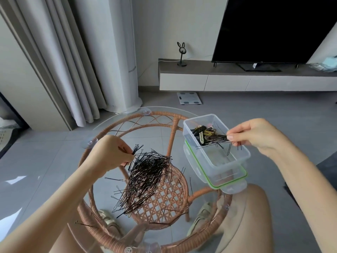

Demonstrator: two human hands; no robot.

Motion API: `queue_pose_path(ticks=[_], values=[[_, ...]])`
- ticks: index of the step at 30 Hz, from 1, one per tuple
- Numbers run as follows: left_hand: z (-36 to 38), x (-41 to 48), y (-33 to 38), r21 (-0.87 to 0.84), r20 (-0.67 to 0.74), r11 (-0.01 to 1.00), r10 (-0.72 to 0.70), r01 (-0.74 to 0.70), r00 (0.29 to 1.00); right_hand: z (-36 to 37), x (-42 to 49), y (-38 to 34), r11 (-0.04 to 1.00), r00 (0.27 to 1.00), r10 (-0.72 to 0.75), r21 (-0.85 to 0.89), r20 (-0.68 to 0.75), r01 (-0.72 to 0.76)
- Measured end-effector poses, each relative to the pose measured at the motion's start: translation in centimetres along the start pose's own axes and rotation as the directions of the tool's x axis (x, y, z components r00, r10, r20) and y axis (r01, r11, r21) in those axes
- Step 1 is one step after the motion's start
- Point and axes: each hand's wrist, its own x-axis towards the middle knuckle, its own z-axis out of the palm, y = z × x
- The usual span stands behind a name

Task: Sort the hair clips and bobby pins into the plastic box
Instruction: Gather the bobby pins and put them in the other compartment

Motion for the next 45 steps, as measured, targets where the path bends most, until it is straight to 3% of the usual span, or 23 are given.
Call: queue_pose_path(ticks=[6, 14, 22, 26, 32, 37, 41, 45], values=[[0.6, 0.5, 0.4, -0.001, 0.019, 1.000, -0.015, 0.015, 1.000, -0.9, 3.4, 2.7, 0.953, 0.968, 0.207, -0.251, 0.142, -0.167], [1.2, 0.6, 2.1, -0.050, 0.049, 0.999, -0.004, 0.007, 0.999, 2.8, 5.6, 4.3, 0.879, 0.941, 0.242, -0.465, 0.237, -0.109], [1.9, 0.6, 5.4, -0.118, 0.137, 0.991, 0.083, -0.067, 0.987, 1.1, 4.1, 5.4, 0.790, 0.989, -0.018, -0.603, 0.150, 0.106], [3.2, 1.0, 8.8, -0.137, 0.153, 0.980, 0.164, -0.144, 0.974, -0.5, 3.6, 6.2, 0.805, 0.989, -0.150, -0.579, 0.010, 0.129], [6.9, 2.3, 14.6, -0.156, 0.190, 0.929, 0.361, -0.335, 0.913, -2.0, 2.0, 6.5, 0.826, 0.964, -0.256, -0.534, -0.072, 0.179], [12.4, 3.3, 17.8, 0.048, 0.238, 0.853, 0.495, -0.519, 0.836, -2.5, 1.1, 6.9, 0.840, 0.957, -0.271, -0.510, -0.100, 0.185], [15.8, 4.1, 17.4, 0.224, 0.341, 0.780, 0.499, -0.585, 0.796, -2.7, 0.6, 7.2, 0.824, 0.957, -0.276, -0.535, -0.087, 0.189], [16.4, 4.7, 16.6, 0.289, 0.453, 0.720, 0.478, -0.631, 0.752, -2.5, 0.0, 7.4, 0.795, 0.951, -0.300, -0.571, -0.078, 0.204]])
